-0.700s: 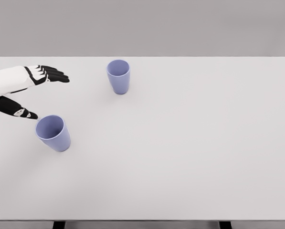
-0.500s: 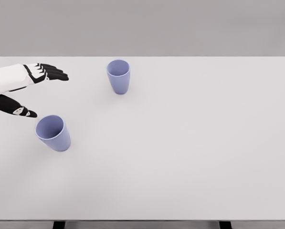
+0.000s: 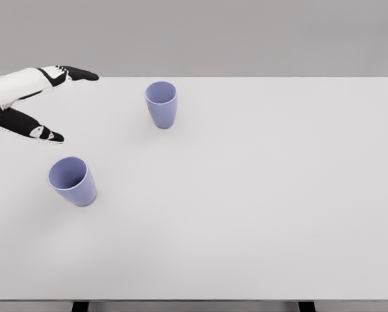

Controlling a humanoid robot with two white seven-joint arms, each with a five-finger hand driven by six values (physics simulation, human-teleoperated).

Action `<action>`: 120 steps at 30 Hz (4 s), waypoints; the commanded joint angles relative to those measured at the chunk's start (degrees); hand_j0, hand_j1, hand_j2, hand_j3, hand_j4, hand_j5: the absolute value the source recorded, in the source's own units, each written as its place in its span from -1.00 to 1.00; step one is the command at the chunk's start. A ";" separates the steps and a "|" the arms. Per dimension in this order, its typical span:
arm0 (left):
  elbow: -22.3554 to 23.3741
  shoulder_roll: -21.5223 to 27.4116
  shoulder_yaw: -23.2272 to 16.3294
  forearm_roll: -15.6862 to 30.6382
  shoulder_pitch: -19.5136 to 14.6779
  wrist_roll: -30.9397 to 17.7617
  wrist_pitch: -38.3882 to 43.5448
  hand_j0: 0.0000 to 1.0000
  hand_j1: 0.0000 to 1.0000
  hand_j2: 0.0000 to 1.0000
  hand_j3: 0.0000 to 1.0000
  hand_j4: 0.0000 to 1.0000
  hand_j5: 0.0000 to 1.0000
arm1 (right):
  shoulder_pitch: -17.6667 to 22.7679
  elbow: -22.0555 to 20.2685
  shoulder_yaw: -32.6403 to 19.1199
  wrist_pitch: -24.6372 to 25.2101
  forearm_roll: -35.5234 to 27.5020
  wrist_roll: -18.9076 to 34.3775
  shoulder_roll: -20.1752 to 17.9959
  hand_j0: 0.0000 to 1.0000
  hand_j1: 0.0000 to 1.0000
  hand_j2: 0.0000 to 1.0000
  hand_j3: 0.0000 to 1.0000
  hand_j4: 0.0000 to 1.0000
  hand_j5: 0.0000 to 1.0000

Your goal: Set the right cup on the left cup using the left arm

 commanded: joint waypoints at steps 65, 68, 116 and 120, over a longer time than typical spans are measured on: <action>49.45 -38.34 -18.55 -0.89 -25.23 -0.04 22.95 1.00 1.00 1.00 1.00 1.00 1.00 | 0.09 0.01 -0.01 0.00 -0.01 0.01 -0.01 1.00 1.00 1.00 1.00 1.00 1.00; 49.63 -38.69 -18.55 -0.89 -25.23 -0.04 22.95 1.00 1.00 1.00 1.00 1.00 1.00 | 0.08 0.01 -0.01 0.00 -0.01 0.01 -0.01 1.00 1.00 1.00 1.00 1.00 1.00; 44.88 -38.61 -18.28 -0.01 -24.44 -0.04 26.02 0.37 0.37 0.37 0.37 0.37 0.37 | 0.00 0.01 -0.01 0.00 -0.01 0.01 -0.01 1.00 1.00 1.00 1.00 1.00 1.00; 41.90 -36.50 -18.37 2.71 -23.91 -0.04 26.81 0.37 0.37 0.37 0.37 0.37 0.37 | 0.00 0.01 -0.01 0.00 -0.01 0.01 -0.01 1.00 1.00 1.00 1.00 1.00 1.00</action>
